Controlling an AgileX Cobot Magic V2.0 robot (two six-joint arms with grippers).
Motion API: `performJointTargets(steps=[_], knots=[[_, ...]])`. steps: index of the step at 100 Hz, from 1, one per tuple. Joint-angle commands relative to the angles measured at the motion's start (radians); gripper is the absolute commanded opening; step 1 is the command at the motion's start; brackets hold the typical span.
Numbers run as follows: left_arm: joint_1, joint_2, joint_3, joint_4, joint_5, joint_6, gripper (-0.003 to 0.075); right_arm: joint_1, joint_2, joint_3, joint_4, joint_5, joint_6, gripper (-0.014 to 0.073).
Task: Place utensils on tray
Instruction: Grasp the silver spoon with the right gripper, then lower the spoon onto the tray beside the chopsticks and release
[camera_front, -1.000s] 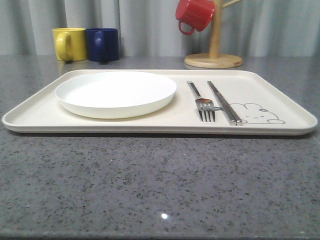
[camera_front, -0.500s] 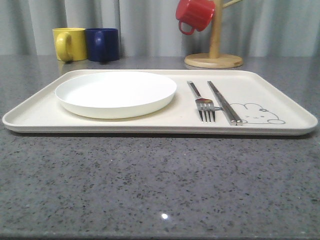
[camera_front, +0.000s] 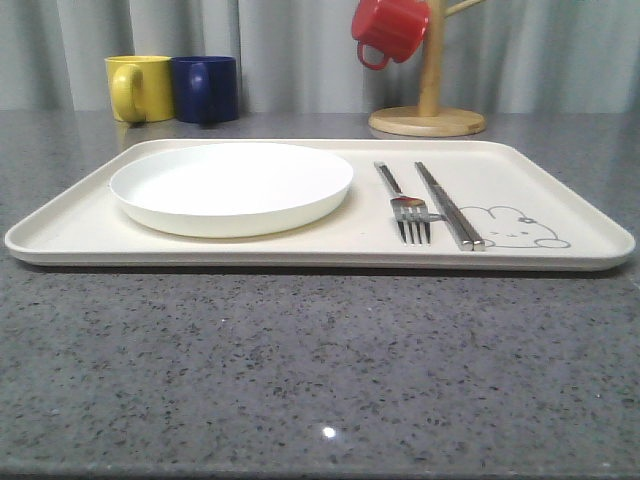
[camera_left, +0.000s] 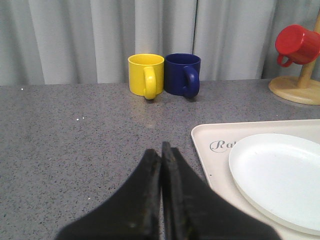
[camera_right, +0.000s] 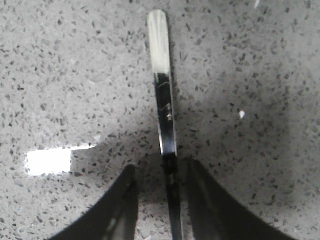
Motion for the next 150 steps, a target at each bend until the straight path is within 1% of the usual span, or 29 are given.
performJointTargets(steps=[1,14,18,25,42,57,65,78,98,110,124,150], knots=[[0.003,0.004,-0.027,-0.009,-0.078,-0.004,-0.0018,-0.008,-0.04,-0.025,0.004,-0.021,-0.01,0.0178],[0.003,0.004,-0.027,-0.009,-0.078,-0.004,-0.0018,-0.008,-0.04,-0.025,0.005,-0.02,-0.008,0.0034],[0.003,0.004,-0.027,-0.009,-0.078,-0.004,-0.0018,-0.008,-0.04,-0.025,0.008,-0.02,-0.004,0.0006],[0.003,0.004,-0.027,-0.009,-0.078,-0.004,-0.0018,-0.008,-0.041,-0.026,0.016,-0.019,0.01,-0.0018],[0.003,0.004,-0.027,-0.009,-0.078,-0.004,-0.0018,0.01,-0.08,-0.041,0.024,0.015,0.053,-0.0016],[0.003,0.004,-0.027,-0.009,-0.078,-0.004,-0.0018,0.075,-0.156,-0.059,0.024,0.052,0.12,-0.0016],[0.003,0.004,-0.027,-0.009,-0.078,-0.004,-0.0018,0.132,-0.199,-0.059,0.023,0.048,0.167,-0.0016],[0.003,0.004,-0.027,-0.009,-0.078,-0.004,-0.0018,0.256,-0.24,-0.059,0.019,0.022,0.252,-0.0016],[0.003,0.004,-0.027,-0.009,-0.078,-0.004,-0.0018,0.441,-0.214,-0.058,-0.05,-0.034,0.404,-0.0016],[0.003,0.004,-0.027,-0.009,-0.078,-0.004,-0.0018,0.512,-0.175,-0.058,-0.095,-0.064,0.471,-0.0016],[0.003,0.004,-0.027,-0.009,-0.078,-0.004,-0.0018,0.54,-0.119,-0.058,-0.096,-0.073,0.491,-0.0016],[0.003,0.004,-0.027,-0.009,-0.078,-0.004,-0.0018,0.542,-0.044,-0.058,-0.086,-0.073,0.491,-0.0013]])
